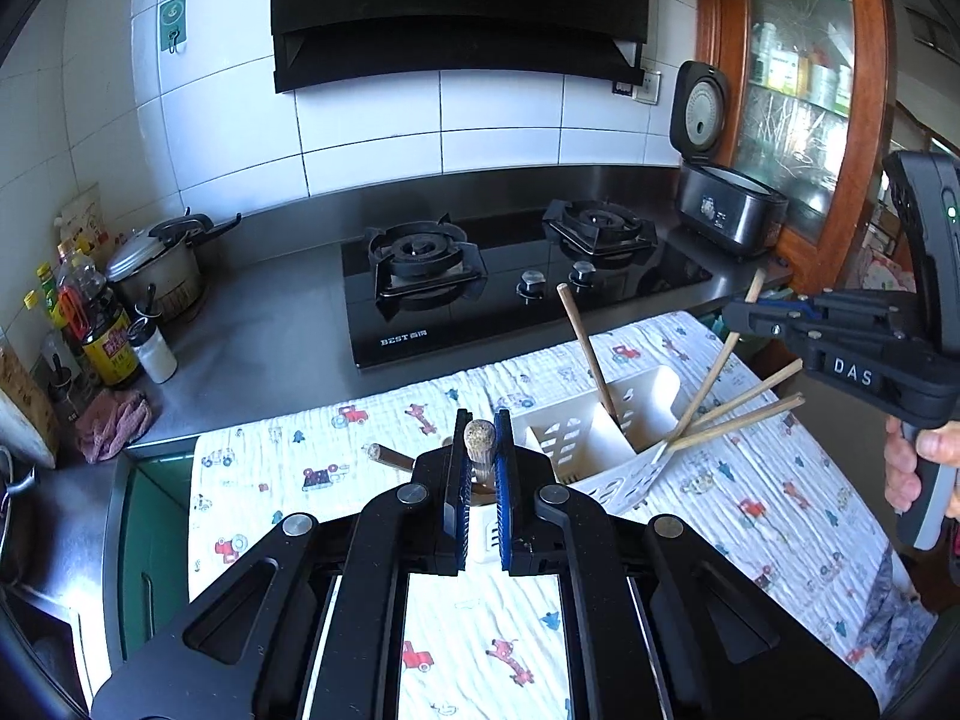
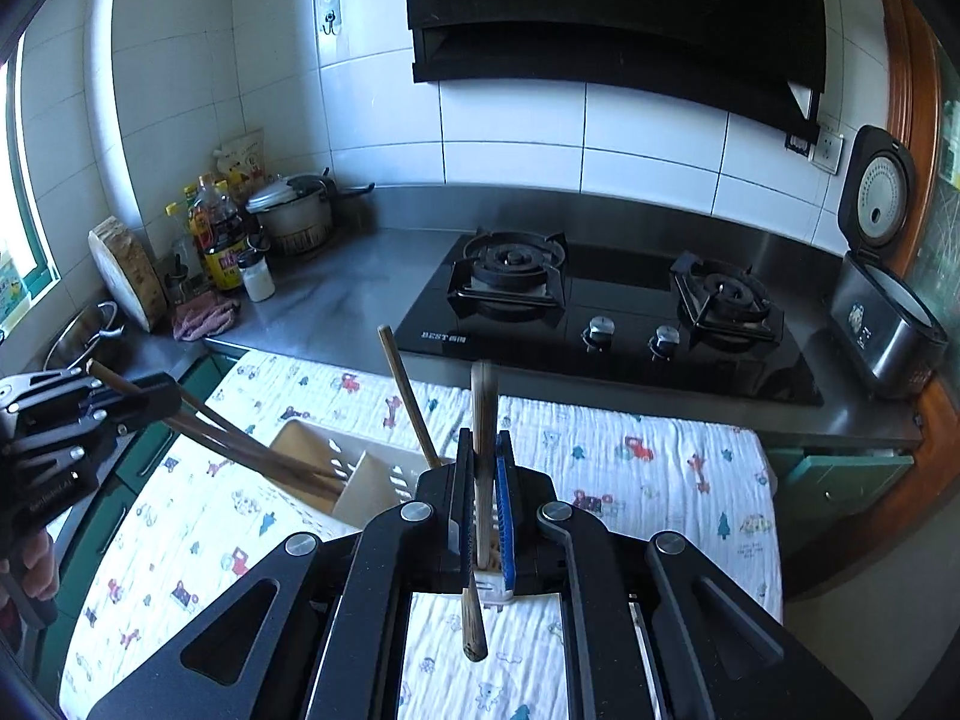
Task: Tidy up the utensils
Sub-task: 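Lift the held chopsticks upright with both tools and carry them over the holder, then lower the chopsticks into the white holder and open both tools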
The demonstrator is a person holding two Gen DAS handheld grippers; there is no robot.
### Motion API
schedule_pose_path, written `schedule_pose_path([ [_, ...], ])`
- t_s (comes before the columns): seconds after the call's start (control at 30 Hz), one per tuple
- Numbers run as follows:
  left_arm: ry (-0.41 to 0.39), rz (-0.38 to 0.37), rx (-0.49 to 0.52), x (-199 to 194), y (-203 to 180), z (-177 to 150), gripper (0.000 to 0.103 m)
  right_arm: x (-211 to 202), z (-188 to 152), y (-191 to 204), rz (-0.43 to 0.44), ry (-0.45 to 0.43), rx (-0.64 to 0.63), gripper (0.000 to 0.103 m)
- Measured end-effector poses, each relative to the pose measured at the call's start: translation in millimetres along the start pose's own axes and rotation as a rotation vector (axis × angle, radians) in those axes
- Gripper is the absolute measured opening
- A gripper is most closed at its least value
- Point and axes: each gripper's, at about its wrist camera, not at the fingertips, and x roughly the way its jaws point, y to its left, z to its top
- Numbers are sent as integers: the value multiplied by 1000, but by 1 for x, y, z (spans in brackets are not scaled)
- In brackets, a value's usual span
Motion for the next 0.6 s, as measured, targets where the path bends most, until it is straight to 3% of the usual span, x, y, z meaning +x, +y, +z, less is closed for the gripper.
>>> schedule_pose_path([
  [0.6,3,-20,11,1,-7,3,6,-14,0,-6,-15,-32,14,15],
])
